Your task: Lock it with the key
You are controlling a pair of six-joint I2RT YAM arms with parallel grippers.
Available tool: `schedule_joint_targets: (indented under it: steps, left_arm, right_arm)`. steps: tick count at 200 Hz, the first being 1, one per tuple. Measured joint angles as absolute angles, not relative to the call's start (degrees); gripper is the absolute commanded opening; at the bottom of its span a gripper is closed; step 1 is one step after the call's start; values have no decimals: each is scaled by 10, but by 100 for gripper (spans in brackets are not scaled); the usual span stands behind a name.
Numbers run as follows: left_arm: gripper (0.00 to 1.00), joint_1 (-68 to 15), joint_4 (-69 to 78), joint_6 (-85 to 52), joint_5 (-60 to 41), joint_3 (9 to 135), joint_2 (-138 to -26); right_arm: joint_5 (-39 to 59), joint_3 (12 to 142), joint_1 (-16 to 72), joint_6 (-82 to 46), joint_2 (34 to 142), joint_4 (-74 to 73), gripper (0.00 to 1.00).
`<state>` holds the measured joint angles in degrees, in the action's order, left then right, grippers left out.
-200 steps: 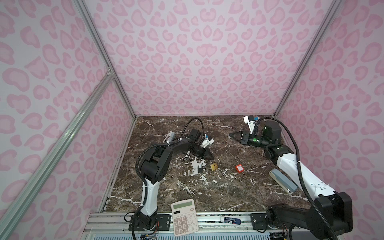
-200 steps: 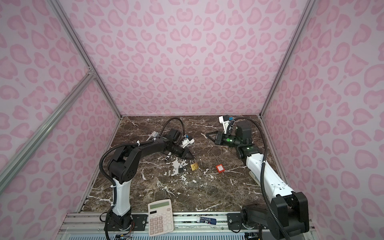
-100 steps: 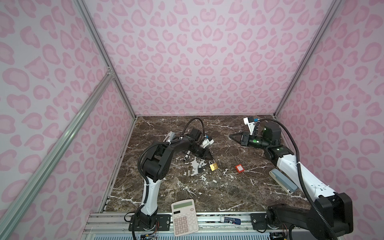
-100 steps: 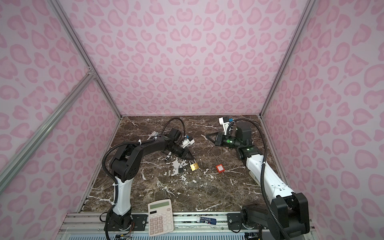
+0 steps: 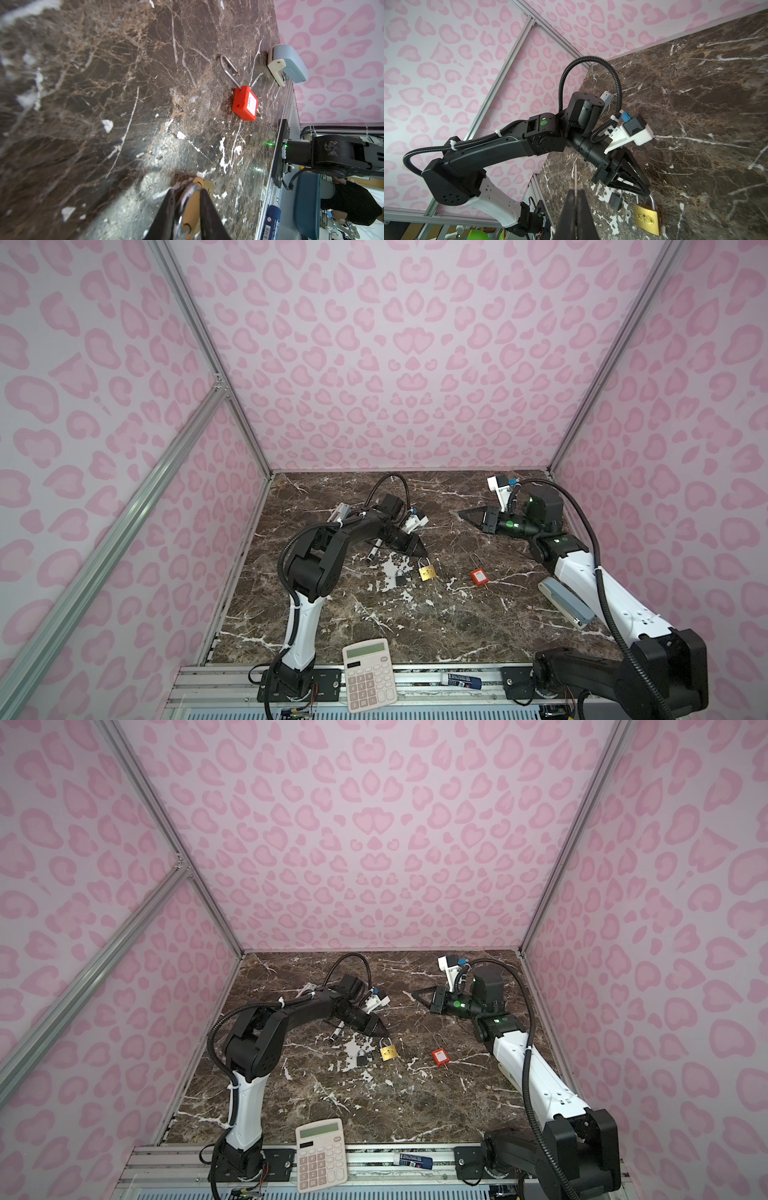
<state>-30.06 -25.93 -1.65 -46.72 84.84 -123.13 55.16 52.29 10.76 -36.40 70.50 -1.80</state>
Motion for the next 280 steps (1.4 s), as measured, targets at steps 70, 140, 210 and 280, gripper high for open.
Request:
schedule_joint_targets:
  steps: [70, 140, 210, 280]
  left_arm:
    - [24, -301, -271, -13, -471, 872, -1257]
    - [23, -301, -274, -10, -480, 882, -1266]
    - [25, -284, -225, -65, -466, 878, -1172]
    - [28, -277, -183, -139, -385, 800, -1047]
  right_arm:
    - [548, 505, 108, -365, 695, -15, 0]
    - [498, 448, 108, -400, 680, -22, 0]
    - [330, 293, 171, -514, 597, -19, 0]
    - [210, 244, 264, -622, 677, -87, 0]
